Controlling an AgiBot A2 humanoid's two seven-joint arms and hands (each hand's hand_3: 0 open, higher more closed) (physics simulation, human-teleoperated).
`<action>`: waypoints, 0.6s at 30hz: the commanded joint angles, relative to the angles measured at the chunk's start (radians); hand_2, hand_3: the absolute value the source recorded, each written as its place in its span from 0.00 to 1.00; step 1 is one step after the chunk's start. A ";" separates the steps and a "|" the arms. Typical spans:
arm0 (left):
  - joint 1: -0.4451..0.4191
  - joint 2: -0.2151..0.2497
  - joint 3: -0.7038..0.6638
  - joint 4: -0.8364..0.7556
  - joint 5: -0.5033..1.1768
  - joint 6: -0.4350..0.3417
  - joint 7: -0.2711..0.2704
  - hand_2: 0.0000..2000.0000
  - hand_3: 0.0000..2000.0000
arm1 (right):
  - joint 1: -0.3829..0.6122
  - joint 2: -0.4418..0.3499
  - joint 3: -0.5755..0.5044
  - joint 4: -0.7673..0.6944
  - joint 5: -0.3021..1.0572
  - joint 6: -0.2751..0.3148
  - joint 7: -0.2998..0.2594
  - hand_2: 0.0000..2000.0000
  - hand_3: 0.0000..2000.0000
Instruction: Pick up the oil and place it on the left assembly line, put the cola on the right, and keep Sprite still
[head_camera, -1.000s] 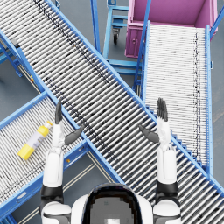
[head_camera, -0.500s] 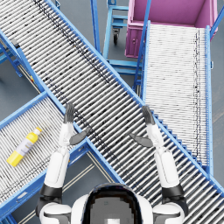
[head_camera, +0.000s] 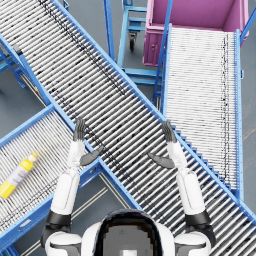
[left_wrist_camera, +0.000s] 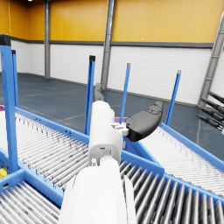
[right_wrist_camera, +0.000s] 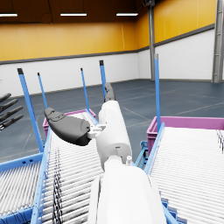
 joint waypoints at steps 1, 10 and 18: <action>0.000 0.000 0.000 0.000 0.000 0.000 0.000 0.00 0.00 | 0.000 0.000 0.000 0.000 0.000 0.000 0.000 0.00 0.00; 0.000 0.000 0.000 0.000 0.000 0.000 0.000 0.00 0.00 | 0.000 0.000 0.000 0.000 0.000 0.000 0.000 0.00 0.00; 0.000 0.000 0.000 0.000 0.000 0.000 0.000 0.00 0.00 | 0.000 0.000 0.000 0.000 0.000 0.000 0.000 0.00 0.00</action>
